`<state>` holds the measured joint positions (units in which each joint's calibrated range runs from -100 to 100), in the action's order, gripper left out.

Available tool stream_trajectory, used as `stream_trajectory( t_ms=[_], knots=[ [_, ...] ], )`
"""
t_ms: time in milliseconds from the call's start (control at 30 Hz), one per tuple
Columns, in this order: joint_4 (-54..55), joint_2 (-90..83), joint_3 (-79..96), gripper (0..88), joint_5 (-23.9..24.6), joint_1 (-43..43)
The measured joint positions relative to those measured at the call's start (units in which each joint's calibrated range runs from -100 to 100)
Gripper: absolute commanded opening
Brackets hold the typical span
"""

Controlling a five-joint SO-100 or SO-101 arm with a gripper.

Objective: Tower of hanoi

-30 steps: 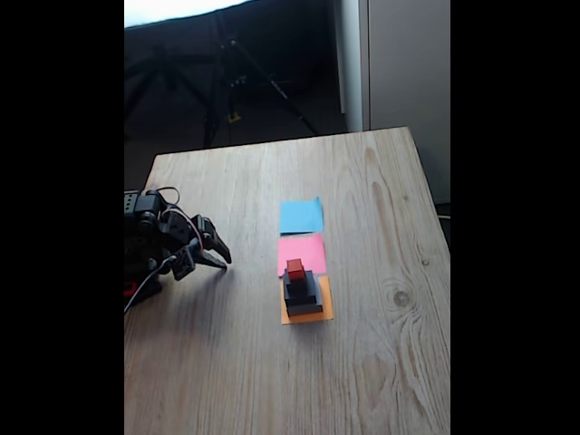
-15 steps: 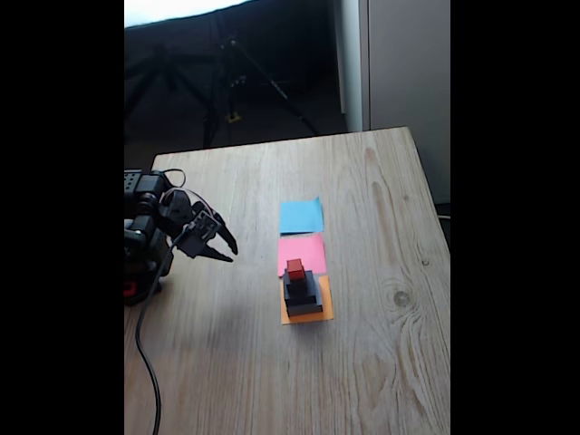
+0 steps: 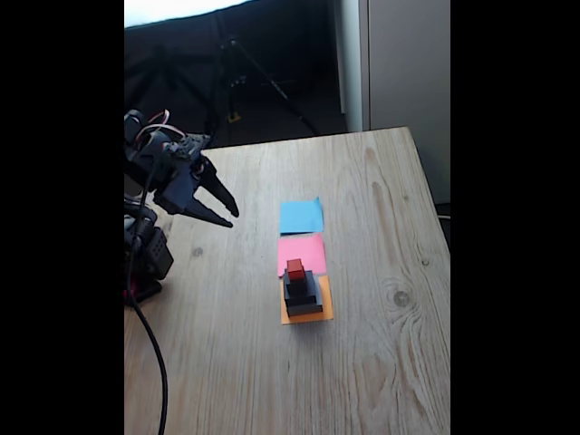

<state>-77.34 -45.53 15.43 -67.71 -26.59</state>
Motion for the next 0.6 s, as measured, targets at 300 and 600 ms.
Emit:
stream_trajectory(
  t_ms=[300, 600],
  knots=[
    [1.8, 0.0, -0.5, 14.0, -30.0, -4.9],
    [11.2, -2.3, 10.3, 25.1, -31.6, -6.1]
  ],
)
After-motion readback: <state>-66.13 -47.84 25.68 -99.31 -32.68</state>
